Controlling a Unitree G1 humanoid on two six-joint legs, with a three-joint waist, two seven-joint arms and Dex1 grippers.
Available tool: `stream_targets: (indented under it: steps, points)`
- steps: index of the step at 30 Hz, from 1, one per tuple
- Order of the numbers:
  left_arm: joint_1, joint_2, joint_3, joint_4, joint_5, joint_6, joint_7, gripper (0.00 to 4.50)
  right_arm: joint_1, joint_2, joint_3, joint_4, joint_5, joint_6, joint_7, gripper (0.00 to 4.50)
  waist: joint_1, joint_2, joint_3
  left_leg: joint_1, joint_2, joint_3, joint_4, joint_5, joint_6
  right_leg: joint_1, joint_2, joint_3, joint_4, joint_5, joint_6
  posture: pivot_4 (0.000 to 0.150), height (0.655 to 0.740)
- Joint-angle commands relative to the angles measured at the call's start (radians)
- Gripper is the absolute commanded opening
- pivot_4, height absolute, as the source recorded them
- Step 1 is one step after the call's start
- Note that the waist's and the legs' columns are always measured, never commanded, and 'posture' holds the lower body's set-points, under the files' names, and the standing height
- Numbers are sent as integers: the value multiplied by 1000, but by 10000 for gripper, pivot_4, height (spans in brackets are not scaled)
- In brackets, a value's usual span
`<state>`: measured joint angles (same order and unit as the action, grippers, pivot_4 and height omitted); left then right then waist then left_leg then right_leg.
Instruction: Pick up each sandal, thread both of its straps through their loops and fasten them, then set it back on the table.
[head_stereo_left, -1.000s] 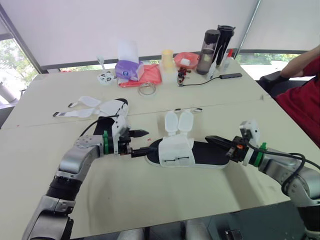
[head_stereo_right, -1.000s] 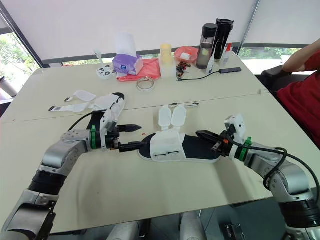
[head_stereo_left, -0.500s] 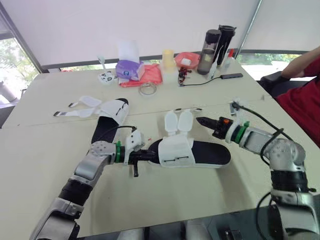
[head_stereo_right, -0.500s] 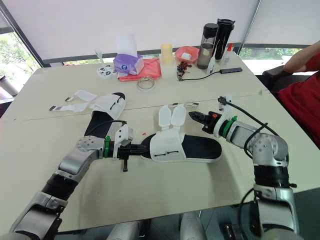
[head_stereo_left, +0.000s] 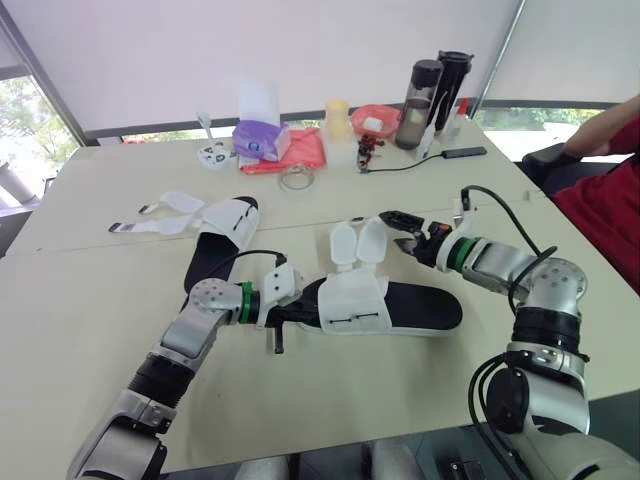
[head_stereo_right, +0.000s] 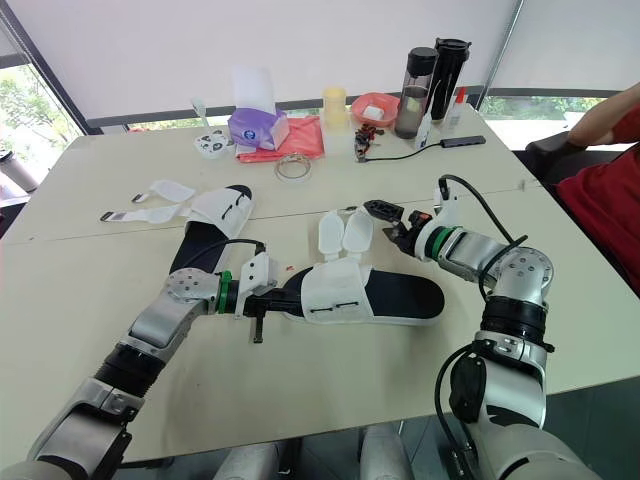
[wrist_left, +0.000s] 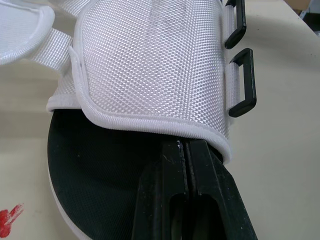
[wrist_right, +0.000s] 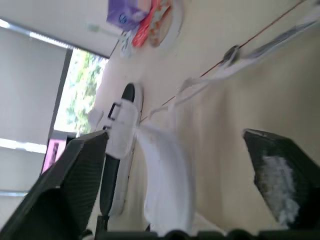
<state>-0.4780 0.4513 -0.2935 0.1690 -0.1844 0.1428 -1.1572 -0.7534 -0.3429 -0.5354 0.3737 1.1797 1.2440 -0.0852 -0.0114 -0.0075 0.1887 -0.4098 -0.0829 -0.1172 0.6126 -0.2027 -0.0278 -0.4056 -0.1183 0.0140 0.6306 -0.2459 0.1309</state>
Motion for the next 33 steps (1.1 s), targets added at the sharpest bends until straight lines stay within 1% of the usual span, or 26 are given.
stream_targets:
  steps: [1, 6, 12, 16, 17, 19, 26, 28, 30, 33]
  points:
    - [5, -6, -27, 12, 27, -3, -2, 0, -45, 7, -25, 29, -18, -38, -23, 43985, -1, 0, 0, 0, 0, 0, 0, 0, 0, 0, 0, 0, 0, 0, 0, 1500, 7400]
    - [-1, -17, -31, 20, 32, -11, 1, 0, -110, 39, -28, 144, -71, -125, -9, 43985, -2, 0, 0, 0, 0, 1, 0, 0, 0, 0, 0, 0, 0, 0, 1, 1500, 7400]
    - [-3, -28, -28, 19, 39, -16, 14, 0, -190, 56, -28, 290, -134, -213, 53, 43985, 0, 0, 0, 0, 0, 1, 0, 0, 0, 1, 1, 0, 0, 1, 2, 1500, 7400]
    - [22, -24, -27, -20, 39, -11, 25, 0, -255, 63, -34, 435, -210, -353, 85, 43985, -4, 0, 0, 0, -1, 1, 0, 0, 0, 1, 1, 0, 0, 1, 2, 1500, 7400]
    - [30, -22, -27, -30, 39, -10, 28, 0, -267, 63, -33, 460, -229, -383, 89, 41781, -6, 0, 0, 0, -1, 1, 0, 0, 0, 1, 1, 0, 0, 1, 2, 1500, 7400]
    - [42, -20, -25, -46, 37, -4, 33, 0, -285, 59, -26, 493, -261, -416, 101, 35999, -6, 0, 0, 0, -1, 1, 0, 0, 0, 0, 1, 0, 0, 1, 2, 1500, 7400]
    - [52, -20, -27, -59, 37, 3, 45, 0, -324, 50, -27, 567, -326, -454, 148, 284, -7, 0, 0, 0, -1, 1, -1, 0, 0, 0, 1, 0, 0, 1, 2, 1500, 7400]
    - [52, -19, -27, -58, 37, 3, 45, 0, -331, 45, -17, 564, -343, -456, 183, 284, -7, 0, 0, 0, -1, 1, -1, 0, 0, 0, 1, 0, 0, 1, 2, 1500, 7400]
    - [51, -18, -26, -55, 34, 3, 40, 0, -325, 38, 24, 522, -378, -460, 255, 284, -7, 1, 0, 0, -1, 1, -1, 0, 0, 0, 1, 0, 0, 1, 2, 1500, 7400]
    - [46, -30, -12, -63, -4, 38, 29, 0, -289, 29, 110, 380, -414, -473, 426, 284, -9, 1, 0, 0, -1, 1, -1, 0, 0, 0, 1, 0, 0, 1, 3, 1500, 7400]
